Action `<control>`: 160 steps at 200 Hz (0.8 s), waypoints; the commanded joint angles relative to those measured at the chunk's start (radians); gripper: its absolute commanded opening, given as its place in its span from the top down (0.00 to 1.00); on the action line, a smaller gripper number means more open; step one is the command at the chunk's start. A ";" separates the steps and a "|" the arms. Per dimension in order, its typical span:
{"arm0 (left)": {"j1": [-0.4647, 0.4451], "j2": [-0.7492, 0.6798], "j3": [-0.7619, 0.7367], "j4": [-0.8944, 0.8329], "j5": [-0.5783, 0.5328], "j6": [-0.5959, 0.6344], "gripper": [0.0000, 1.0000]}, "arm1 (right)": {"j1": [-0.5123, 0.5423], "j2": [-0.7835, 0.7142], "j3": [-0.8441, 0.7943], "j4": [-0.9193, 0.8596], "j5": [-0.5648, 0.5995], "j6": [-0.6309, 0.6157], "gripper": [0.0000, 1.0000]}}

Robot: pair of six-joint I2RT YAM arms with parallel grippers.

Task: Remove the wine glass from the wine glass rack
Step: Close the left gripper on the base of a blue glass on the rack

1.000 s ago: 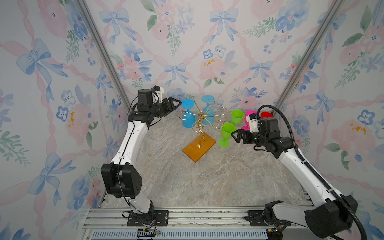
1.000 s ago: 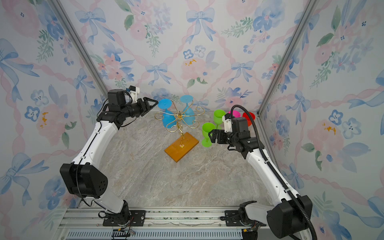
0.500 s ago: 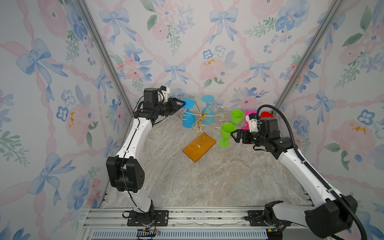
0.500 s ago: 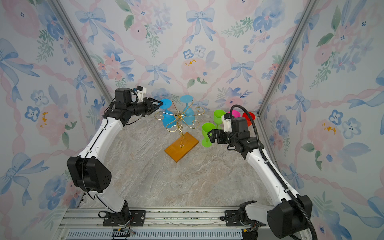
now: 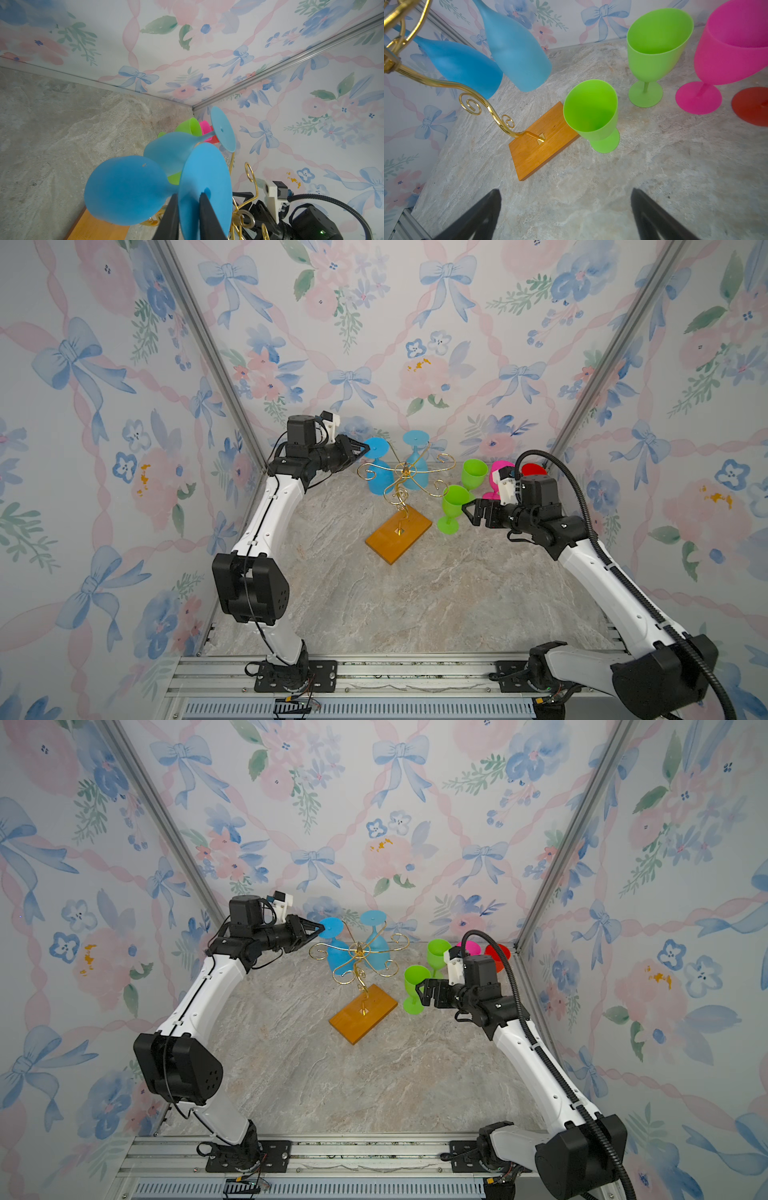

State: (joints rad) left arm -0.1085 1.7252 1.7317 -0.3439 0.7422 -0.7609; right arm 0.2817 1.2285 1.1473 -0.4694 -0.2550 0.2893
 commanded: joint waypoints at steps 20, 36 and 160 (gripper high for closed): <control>0.005 -0.025 0.031 0.006 0.018 -0.008 0.88 | 0.010 -0.036 -0.032 0.029 -0.003 0.029 0.00; 0.006 -0.030 0.032 0.006 0.019 -0.011 0.91 | 0.011 -0.044 -0.036 0.034 -0.003 0.032 0.00; 0.003 -0.028 0.069 0.006 0.067 -0.070 1.00 | 0.016 -0.060 -0.065 0.072 0.002 0.056 0.00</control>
State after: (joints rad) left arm -0.1078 1.7157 1.7557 -0.3424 0.7757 -0.8074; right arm 0.2855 1.1812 1.0931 -0.4206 -0.2546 0.3336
